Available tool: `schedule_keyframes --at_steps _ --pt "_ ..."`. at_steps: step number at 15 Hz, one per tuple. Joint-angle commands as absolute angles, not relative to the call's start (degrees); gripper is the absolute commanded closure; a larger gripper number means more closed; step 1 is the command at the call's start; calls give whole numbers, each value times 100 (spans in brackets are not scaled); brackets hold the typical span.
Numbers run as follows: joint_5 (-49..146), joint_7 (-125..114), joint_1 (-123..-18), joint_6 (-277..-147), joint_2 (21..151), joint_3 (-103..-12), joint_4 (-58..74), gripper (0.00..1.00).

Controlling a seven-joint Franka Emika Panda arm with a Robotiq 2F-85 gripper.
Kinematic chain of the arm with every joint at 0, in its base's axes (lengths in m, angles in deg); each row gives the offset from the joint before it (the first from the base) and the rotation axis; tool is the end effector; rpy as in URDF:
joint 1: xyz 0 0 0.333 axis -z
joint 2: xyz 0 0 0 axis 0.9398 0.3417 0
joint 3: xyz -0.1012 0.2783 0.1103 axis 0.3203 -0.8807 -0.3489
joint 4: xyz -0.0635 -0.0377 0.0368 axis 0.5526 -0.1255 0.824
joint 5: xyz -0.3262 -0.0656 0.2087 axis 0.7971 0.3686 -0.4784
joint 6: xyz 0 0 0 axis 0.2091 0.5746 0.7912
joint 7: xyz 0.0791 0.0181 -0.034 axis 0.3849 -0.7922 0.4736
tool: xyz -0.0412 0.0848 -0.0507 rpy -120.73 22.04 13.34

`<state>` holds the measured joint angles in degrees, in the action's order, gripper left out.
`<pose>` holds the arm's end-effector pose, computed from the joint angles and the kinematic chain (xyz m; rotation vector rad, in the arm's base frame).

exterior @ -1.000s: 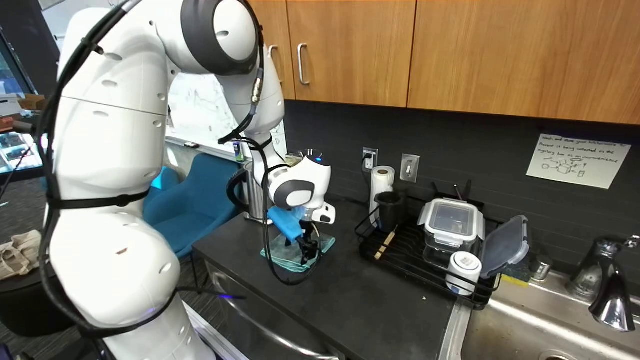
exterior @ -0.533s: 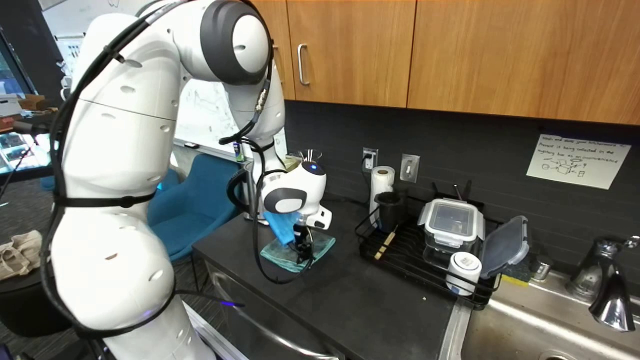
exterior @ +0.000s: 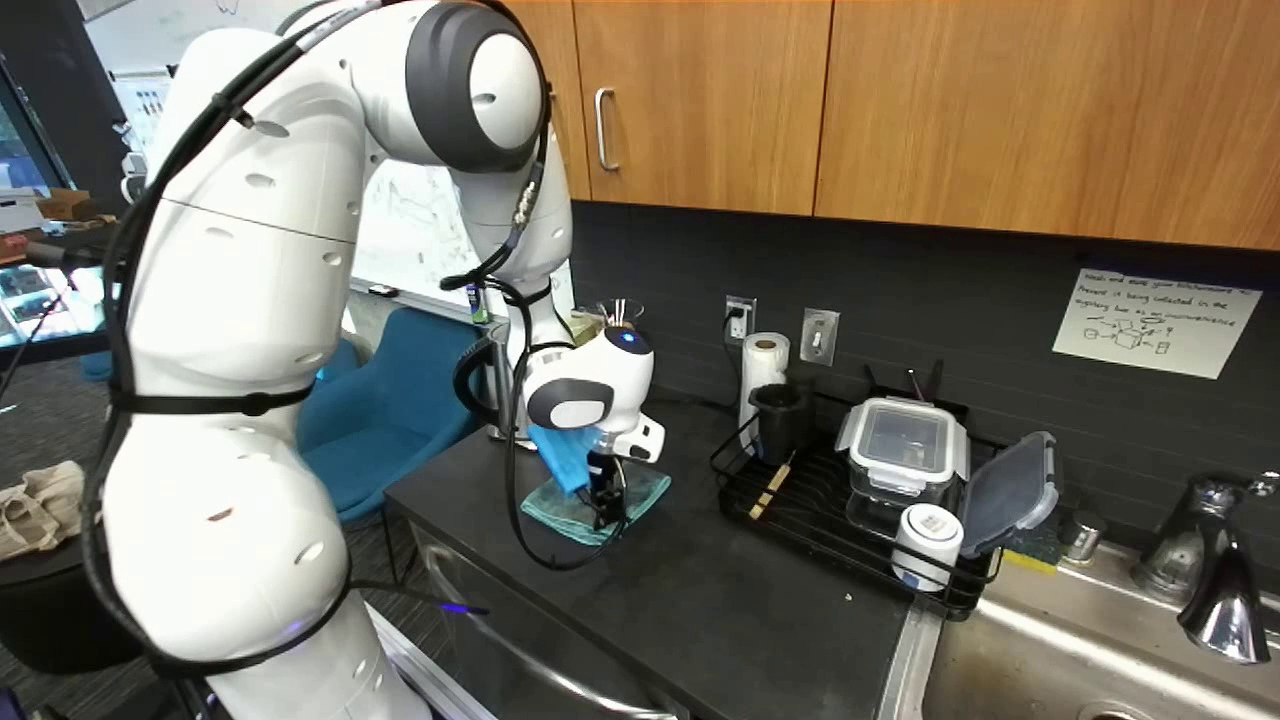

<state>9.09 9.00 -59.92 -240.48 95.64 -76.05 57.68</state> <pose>0.4425 0.0164 0.1082 -2.8075 0.5666 0.1380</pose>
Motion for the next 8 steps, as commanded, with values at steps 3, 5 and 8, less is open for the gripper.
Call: schedule_keyframes --at_steps 3,5,8 --pt "909 897 -5991 -24048 9572 -7564 5770 0" --pt "909 897 -5991 -24048 9573 -7559 5769 0" --pt "847 936 -5925 -24058 9561 -7576 5807 0"
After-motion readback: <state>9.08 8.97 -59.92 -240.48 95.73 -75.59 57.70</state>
